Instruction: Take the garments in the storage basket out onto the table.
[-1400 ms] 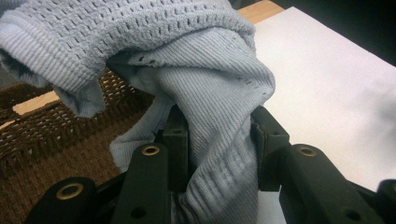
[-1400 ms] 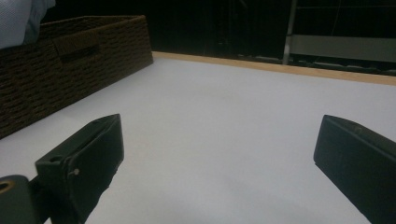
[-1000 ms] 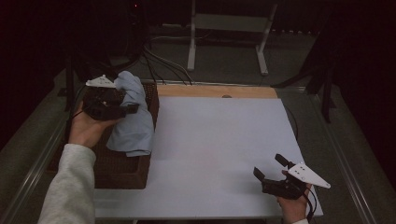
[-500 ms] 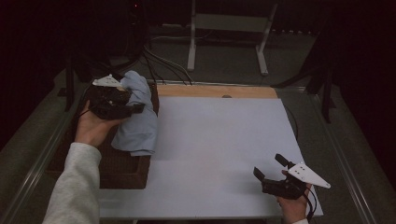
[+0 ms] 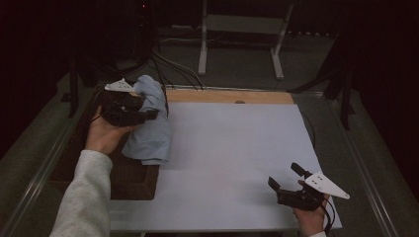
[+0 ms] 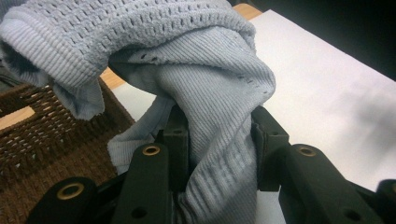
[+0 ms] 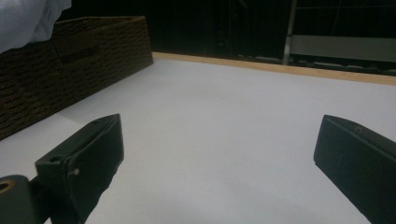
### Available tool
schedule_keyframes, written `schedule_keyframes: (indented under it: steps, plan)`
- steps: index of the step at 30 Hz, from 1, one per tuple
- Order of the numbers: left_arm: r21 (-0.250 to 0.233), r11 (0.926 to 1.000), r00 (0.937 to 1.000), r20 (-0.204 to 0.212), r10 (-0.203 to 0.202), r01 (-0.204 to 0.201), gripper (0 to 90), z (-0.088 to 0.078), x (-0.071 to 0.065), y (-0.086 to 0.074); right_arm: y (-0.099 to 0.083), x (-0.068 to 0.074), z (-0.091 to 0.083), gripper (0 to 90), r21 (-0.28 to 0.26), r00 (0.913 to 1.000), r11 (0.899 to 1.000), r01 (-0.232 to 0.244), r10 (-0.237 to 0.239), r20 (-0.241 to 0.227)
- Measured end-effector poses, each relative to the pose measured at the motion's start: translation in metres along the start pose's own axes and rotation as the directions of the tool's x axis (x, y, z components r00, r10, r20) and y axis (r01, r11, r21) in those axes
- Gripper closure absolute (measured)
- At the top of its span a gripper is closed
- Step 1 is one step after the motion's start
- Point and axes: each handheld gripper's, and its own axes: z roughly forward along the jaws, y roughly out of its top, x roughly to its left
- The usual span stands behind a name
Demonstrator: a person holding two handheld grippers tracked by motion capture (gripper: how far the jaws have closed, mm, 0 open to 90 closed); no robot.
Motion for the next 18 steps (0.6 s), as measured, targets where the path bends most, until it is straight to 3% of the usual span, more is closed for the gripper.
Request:
schedule_keyframes:
  steps: [18]
  plan:
    - [-0.004, 0.9999, 0.9997, 0.023, 0.011, -0.011, 65.7, 0.012, -0.008, 0.005, 0.0, -0.001, -0.001, 1.9, -0.003, 1.0, 1.0, 0.0, 0.0, 0.002]
